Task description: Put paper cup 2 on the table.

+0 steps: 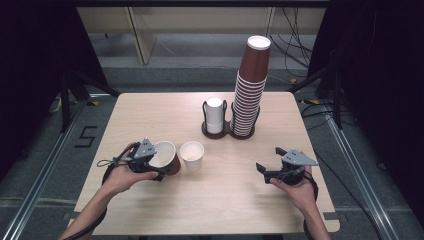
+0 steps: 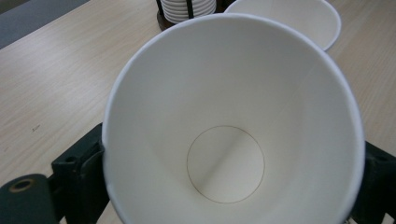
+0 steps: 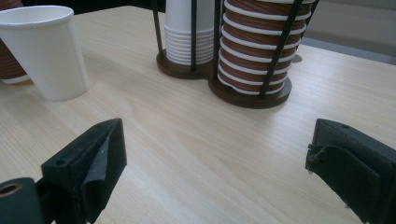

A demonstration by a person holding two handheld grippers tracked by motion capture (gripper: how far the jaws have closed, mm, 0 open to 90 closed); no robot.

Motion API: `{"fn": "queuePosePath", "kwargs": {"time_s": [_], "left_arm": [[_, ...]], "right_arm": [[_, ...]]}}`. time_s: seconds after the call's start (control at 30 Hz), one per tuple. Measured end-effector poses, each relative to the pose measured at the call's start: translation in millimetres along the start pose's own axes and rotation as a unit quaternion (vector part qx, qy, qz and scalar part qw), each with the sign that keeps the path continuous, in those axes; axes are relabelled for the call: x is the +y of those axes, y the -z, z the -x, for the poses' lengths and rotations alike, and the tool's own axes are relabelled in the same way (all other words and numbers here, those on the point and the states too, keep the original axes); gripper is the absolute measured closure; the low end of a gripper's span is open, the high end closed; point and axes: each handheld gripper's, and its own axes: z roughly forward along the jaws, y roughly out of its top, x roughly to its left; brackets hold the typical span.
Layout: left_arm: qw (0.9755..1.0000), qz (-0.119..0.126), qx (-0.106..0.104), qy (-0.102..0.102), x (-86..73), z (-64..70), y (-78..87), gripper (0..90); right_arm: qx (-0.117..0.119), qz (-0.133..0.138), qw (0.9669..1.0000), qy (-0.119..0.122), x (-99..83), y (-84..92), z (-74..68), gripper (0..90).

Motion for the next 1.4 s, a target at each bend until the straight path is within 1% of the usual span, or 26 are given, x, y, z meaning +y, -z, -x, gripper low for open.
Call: {"fn": "queuePosePath", "kwargs": {"time_s": [0.1,0.13,0.2,0.27,0.3,0.33,0.43,0.47,0.53,0.57,0.63,0.67,0.7,0.73,0.8,0.83,0.87,0.9,1.0,1.03,1.07,1.13,1.2,1.27,1.37,1.4], "left_arm": [[1.0,-0.002,-0.004,-0.003,2.8,-1.2,-4.0,8.1],[1.0,-0.005,-0.006,0.0,3.6,-1.0,-4.8,7.3],[0.9999,-0.003,-0.011,0.004,3.8,-1.6,-7.5,5.5],[0.9999,-0.003,-0.011,0.009,3.6,-2.4,-9.6,3.5],[0.9998,-0.006,-0.013,0.01,3.2,-2.9,-10.4,1.7],[0.9998,-0.003,-0.016,0.015,2.2,-2.7,-11.3,0.0],[0.9998,0.002,-0.011,0.013,0.3,-1.2,-10.2,0.0],[0.9997,0.009,-0.015,0.015,-0.5,-1.0,-9.8,0.0],[0.9995,0.015,-0.018,0.02,-1.7,-0.5,-7.5,0.0],[0.9994,0.023,-0.018,0.019,-2.3,0.2,-6.8,0.0],[0.9993,0.026,-0.015,0.023,-3.8,1.5,-3.7,0.0],[0.9994,0.028,-0.014,0.017,-5.1,1.0,-1.4,0.0],[0.9991,0.032,-0.015,0.021,-6.0,1.7,-0.7,0.0],[0.9993,0.03,-0.015,0.013,-7.3,0.8,1.7,0.0],[0.9991,0.038,-0.013,0.016,-10.0,1.5,5.8,0.0],[0.9986,0.045,-0.012,0.024,-11.7,2.5,7.2,0.0],[0.9985,0.048,-0.01,0.025,-13.5,2.6,9.2,0.0],[0.9985,0.048,-0.007,0.025,-15.5,2.6,11.5,0.0],[0.9981,0.056,-0.002,0.027,-21.4,2.8,18.6,0.0],[0.9974,0.065,-0.002,0.03,-23.8,3.1,21.8,0.0],[0.9971,0.069,0.0,0.031,-25.2,3.5,24.2,0.0],[0.997,0.073,0.003,0.025,-29.2,5.3,30.1,0.0],[0.9966,0.078,0.01,0.025,-34.9,7.6,35.3,0.0],[0.9957,0.086,0.017,0.029,-42.0,9.2,40.4,0.0],[0.9945,0.094,0.029,0.035,-54.7,11.3,46.7,0.0],[0.9939,0.098,0.031,0.039,-59.3,11.9,48.1,0.0]], "right_arm": [[0.0,0.002,1.0,0.002,-0.3,0.1,1.1,4.5],[-0.002,0.008,0.9999,0.014,-0.2,-0.5,3.3,4.2],[-0.008,0.018,0.9996,0.023,-1.1,-2.0,4.4,3.8],[-0.005,0.015,0.9997,0.019,-1.5,-2.1,3.9,3.0],[0.001,0.001,0.9999,0.011,-1.3,-0.7,2.9,2.7],[0.001,0.002,0.9999,0.011,-1.6,-1.1,2.7,2.4],[-0.001,0.003,0.9998,0.018,-1.8,-1.5,3.0,1.5],[-0.002,0.003,0.9998,0.018,-1.9,-1.5,2.7,1.3],[0.001,-0.006,1.0,0.003,-2.3,-0.8,0.6,0.8],[0.0,-0.003,1.0,0.009,-2.7,-1.6,1.3,0.7],[0.0,-0.007,1.0,0.004,-2.6,-1.2,0.6,0.6],[0.003,-0.016,0.9998,-0.011,-2.3,0.2,-1.4,0.6],[0.0,-0.009,0.9999,0.006,-2.1,-0.4,1.3,0.6],[-0.002,-0.008,0.9999,0.012,-2.4,-0.8,2.0,0.6],[0.001,-0.011,0.9999,0.005,-2.8,-0.9,1.2,0.6],[0.0,-0.013,0.9999,-0.001,-3.2,-0.4,0.0,0.6],[-0.002,-0.009,0.9999,0.009,-3.3,-0.8,1.5,0.6],[0.0,-0.013,0.9999,-0.004,-3.7,-0.4,-0.1,0.6],[-0.002,-0.017,0.9998,-0.001,-3.4,0.4,0.1,0.6],[0.0,-0.019,0.9998,-0.006,-3.2,0.9,-0.4,0.6],[0.001,-0.012,0.9999,0.007,-3.4,-0.1,1.9,0.6],[-0.003,-0.013,0.9999,0.006,-3.4,0.8,1.8,0.6],[-0.004,-0.005,0.9999,0.01,-4.0,-0.4,2.6,0.6],[-0.004,-0.004,0.9999,0.011,-4.2,-0.4,2.9,0.6],[-0.002,-0.011,0.9999,-0.008,-5.0,0.6,0.3,0.6],[-0.002,-0.013,0.9999,-0.009,-5.2,0.8,0.2,0.6]]}}
